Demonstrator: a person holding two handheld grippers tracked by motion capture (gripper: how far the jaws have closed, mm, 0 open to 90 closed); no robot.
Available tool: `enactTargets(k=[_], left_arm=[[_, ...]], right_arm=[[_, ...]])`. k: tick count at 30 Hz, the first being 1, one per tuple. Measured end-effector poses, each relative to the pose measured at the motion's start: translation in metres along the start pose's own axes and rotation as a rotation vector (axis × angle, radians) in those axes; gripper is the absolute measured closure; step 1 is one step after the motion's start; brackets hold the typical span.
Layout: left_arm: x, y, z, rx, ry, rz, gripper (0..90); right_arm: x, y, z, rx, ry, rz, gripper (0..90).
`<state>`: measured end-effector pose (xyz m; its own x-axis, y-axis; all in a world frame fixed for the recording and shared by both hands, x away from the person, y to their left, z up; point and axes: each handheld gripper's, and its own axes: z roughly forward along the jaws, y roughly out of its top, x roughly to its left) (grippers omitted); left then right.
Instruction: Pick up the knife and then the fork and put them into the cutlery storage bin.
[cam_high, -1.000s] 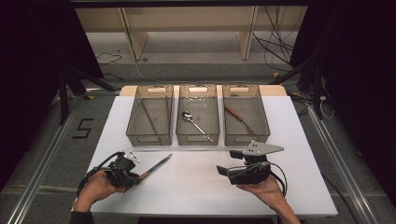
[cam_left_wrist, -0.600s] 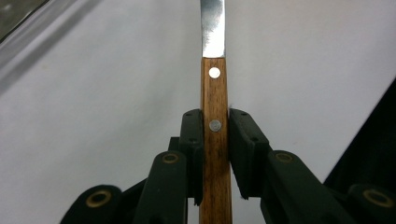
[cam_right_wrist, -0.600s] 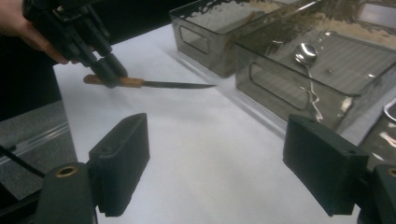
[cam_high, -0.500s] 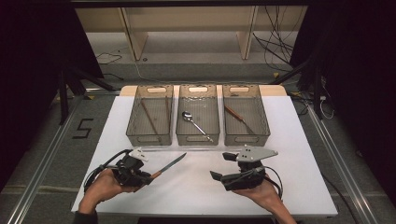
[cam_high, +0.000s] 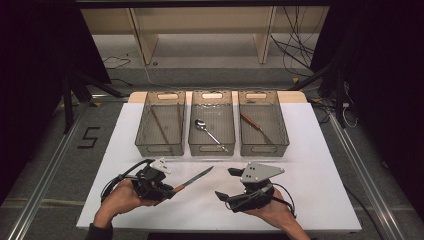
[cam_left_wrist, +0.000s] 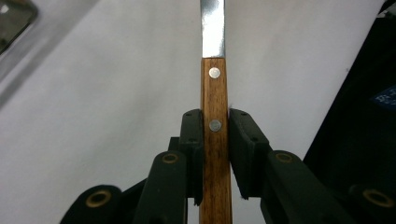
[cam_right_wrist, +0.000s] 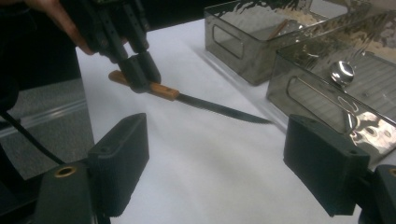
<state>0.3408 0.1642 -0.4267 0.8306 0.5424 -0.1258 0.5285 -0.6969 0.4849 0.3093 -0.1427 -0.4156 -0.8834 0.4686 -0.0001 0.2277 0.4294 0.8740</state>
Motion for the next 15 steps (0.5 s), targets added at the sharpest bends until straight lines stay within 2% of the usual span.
enactTargets(k=[5,11,15], left_arm=[[-0.005,0.016,0.005,0.019,-0.013,0.043,75.9],[-0.014,0.037,0.007,0.021,-0.042,0.076,76.0],[-0.020,0.043,0.010,0.018,-0.074,0.096,75.9]], right_arm=[[0.011,0.001,0.006,0.022,-0.005,-0.076,22.9],[0.025,0.000,0.014,0.052,-0.066,-0.231,23.7],[0.032,-0.001,0.017,0.051,-0.098,-0.305,24.9]])
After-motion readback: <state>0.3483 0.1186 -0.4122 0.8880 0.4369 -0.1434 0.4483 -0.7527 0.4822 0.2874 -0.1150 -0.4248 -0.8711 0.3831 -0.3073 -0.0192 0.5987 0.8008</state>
